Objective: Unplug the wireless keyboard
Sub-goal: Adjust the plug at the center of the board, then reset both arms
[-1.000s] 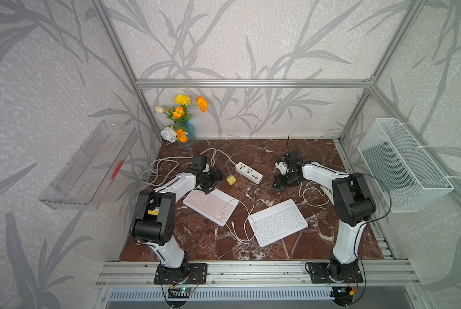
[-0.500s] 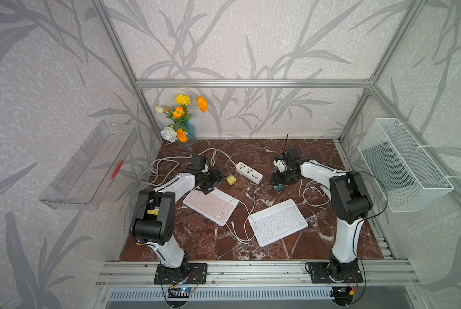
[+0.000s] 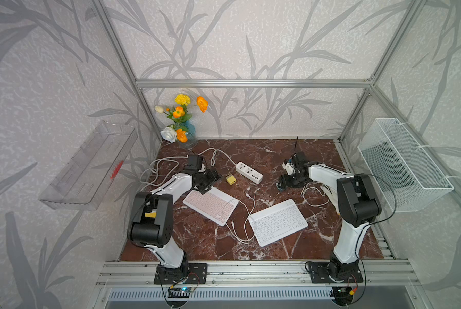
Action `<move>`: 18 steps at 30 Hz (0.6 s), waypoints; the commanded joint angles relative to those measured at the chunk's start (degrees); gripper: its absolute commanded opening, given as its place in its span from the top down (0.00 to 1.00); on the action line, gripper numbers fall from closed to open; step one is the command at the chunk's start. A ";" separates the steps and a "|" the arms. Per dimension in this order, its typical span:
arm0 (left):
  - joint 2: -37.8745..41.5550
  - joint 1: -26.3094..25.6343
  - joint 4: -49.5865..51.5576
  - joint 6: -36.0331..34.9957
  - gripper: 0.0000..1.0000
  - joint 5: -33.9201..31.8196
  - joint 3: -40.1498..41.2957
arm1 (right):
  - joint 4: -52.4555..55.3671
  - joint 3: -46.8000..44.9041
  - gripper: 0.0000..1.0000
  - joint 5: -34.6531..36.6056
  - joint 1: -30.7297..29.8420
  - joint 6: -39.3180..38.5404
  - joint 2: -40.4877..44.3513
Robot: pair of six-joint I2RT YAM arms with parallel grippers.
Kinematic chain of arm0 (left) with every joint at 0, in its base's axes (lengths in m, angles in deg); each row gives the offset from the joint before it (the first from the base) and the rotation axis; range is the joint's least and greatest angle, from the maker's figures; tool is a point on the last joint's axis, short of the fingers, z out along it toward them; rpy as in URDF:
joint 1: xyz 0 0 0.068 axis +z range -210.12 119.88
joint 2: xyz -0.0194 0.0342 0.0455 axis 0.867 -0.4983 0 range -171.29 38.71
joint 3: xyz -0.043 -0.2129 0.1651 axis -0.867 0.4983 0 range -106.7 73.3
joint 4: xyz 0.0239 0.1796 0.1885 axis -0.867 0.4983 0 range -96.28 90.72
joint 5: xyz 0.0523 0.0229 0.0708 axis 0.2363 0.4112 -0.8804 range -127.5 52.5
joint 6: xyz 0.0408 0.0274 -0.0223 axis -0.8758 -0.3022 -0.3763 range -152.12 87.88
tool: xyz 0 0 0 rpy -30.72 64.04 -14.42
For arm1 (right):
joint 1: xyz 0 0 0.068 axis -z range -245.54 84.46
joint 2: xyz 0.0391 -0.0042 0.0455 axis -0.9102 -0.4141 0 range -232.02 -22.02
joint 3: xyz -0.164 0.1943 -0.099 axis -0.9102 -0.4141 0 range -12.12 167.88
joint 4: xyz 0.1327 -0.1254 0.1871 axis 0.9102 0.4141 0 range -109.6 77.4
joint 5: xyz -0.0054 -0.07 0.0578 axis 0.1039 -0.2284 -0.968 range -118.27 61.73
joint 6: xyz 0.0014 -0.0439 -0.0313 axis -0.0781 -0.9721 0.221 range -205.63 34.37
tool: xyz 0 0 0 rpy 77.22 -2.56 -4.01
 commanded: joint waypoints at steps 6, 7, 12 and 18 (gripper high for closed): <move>6.69 0.45 6.14 -15.21 0.06 -10.28 -2.48 | -5.62 -2.25 0.19 0.00 0.35 -4.62 13.19; 7.29 0.49 6.49 -16.31 0.03 -12.49 -2.69 | -6.74 -3.16 0.15 2.23 0.43 -5.16 14.67; 11.19 0.61 -0.02 -22.93 0.00 -26.99 0.93 | -12.14 -8.23 0.01 15.11 1.55 -4.52 19.08; 16.42 2.24 -18.79 -30.22 0.00 -41.53 13.00 | -31.04 -23.74 0.01 30.35 2.02 -4.58 27.48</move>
